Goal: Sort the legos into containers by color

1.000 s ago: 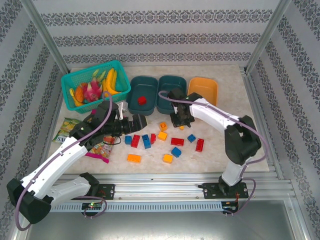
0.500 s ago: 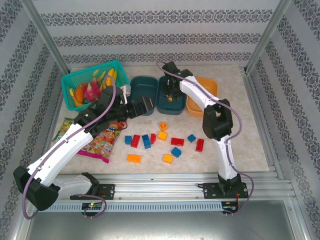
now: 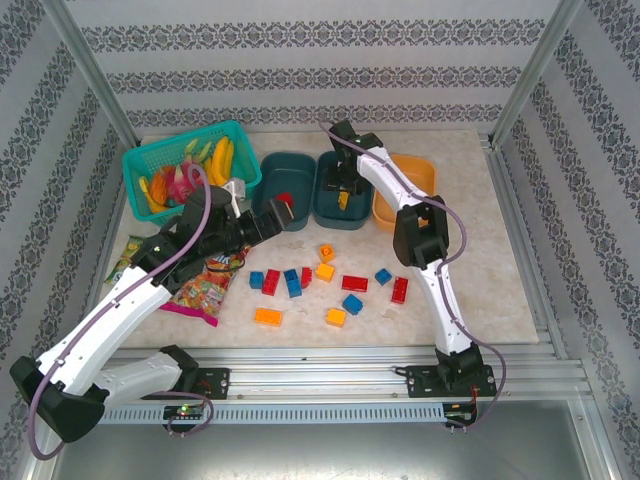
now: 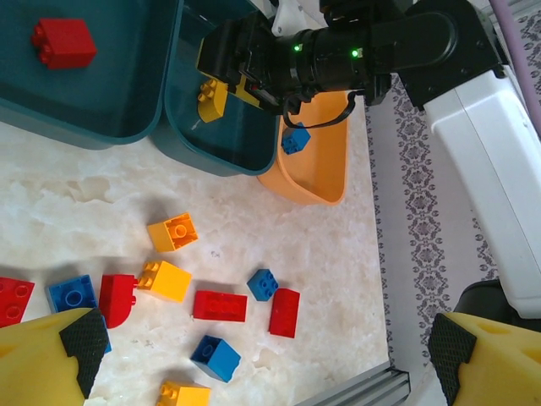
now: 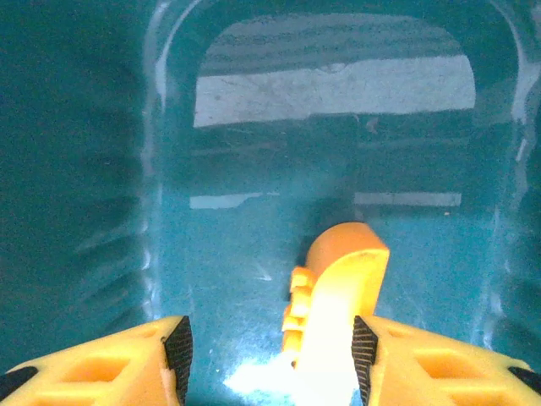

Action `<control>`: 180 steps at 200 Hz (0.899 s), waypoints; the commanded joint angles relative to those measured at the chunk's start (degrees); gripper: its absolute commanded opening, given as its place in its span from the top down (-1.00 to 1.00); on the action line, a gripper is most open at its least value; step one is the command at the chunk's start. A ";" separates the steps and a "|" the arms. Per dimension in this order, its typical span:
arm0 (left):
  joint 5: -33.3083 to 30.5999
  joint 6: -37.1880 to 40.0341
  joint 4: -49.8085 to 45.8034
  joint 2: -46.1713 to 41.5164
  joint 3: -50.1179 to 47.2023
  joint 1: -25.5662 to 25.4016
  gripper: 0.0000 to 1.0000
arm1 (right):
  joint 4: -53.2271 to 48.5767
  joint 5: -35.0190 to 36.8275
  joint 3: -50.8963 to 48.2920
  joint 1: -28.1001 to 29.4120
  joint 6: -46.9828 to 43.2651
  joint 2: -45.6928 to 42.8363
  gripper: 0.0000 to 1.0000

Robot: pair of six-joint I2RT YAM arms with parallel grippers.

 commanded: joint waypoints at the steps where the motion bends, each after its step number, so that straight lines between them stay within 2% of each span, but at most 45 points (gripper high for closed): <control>1: -1.36 -0.85 -2.02 -1.24 -0.42 -0.84 -1.00 | -1.85 -0.05 1.79 -0.11 0.32 -6.37 -0.09; 26: -1.37 -0.35 -4.93 -1.15 -0.08 -0.84 -0.99 | 0.54 0.28 -0.06 0.61 -1.07 -15.47 -0.08; 45: -1.22 -0.08 -7.94 -1.20 -0.28 -0.84 -0.98 | 4.45 0.44 -6.46 1.81 -1.73 -24.63 -0.07; 57: -0.98 -0.14 -9.91 -0.85 -0.89 -0.84 -0.96 | 9.31 -0.09 -14.53 3.04 -1.87 -31.66 -0.07; 81: -0.47 0.04 -12.50 -0.34 -3.44 -0.93 -0.89 | 23.10 -2.31 -37.37 6.77 -1.51 -48.56 -0.08; 110: -0.08 4.15 -12.75 0.19 -9.58 -1.78 -0.73 | 34.08 -4.82 -62.79 12.57 0.95 -65.35 -0.11; 144: -1.10 10.82 -12.11 2.07 -16.92 -3.38 -0.62 | 40.43 -10.08 -83.62 18.96 4.30 -76.40 -0.15; 180: -1.86 15.94 -7.80 5.99 -21.59 -3.48 -0.59 | 54.81 -13.62 -99.81 23.13 6.78 -82.58 -0.20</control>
